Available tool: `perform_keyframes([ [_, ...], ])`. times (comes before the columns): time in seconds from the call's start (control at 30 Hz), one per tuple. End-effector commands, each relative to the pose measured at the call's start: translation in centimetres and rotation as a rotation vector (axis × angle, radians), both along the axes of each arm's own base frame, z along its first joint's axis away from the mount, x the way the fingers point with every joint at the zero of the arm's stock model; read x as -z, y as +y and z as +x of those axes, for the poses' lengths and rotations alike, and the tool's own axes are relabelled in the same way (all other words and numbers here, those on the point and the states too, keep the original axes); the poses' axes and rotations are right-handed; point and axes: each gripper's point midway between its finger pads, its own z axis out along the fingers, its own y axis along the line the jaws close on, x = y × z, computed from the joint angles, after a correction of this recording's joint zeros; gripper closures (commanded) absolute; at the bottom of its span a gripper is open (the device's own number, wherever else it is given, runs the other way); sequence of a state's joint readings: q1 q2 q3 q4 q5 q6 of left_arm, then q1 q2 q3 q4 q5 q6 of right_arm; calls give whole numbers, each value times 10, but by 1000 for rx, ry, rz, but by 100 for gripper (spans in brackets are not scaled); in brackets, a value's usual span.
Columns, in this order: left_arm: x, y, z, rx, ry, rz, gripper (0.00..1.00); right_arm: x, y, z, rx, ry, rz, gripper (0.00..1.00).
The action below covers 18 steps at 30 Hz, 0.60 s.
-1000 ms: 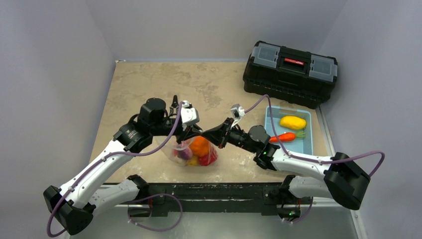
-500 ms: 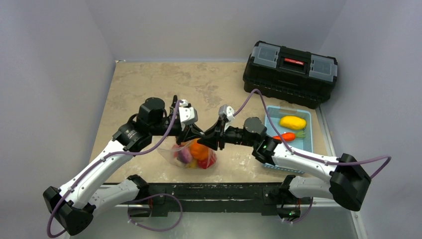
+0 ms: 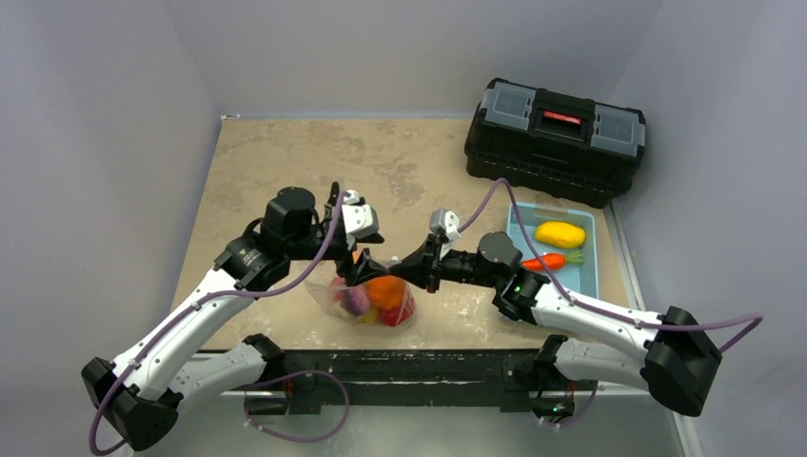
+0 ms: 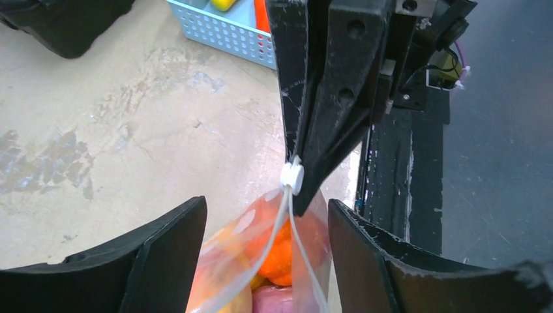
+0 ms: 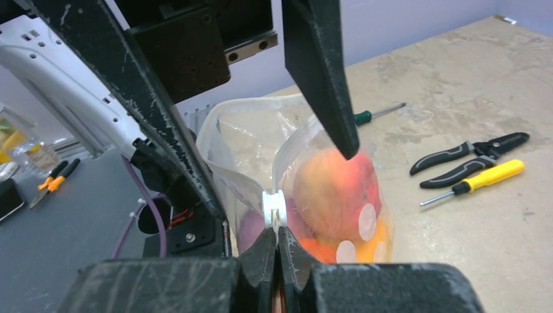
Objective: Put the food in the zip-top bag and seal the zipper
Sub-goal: Zip the zipper food storage bag at the center of the board.
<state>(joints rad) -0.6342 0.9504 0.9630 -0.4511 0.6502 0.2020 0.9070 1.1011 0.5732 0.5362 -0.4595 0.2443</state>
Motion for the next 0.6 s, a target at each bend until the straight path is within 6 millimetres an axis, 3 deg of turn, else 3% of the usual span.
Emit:
perform_keyframes([
  [0.0, -10, -3, -13, 69, 8, -17, 31, -22, -10, 7, 65, -71, 66, 100],
  [0.17, 0, -4, -19, 115, 56, 12, 31, -18, -8, 5, 45, -68, 54, 100],
  [0.23, 4, -4, -17, 109, 62, 29, 36, -20, -9, 4, 45, -71, 61, 100],
  [0.43, 6, 2, 5, 5, 7, 68, 60, -20, -12, 2, 43, -80, 45, 100],
  [0.57, 2, 2, 3, 12, -9, 55, 84, -14, -14, 4, 56, -60, -9, 100],
])
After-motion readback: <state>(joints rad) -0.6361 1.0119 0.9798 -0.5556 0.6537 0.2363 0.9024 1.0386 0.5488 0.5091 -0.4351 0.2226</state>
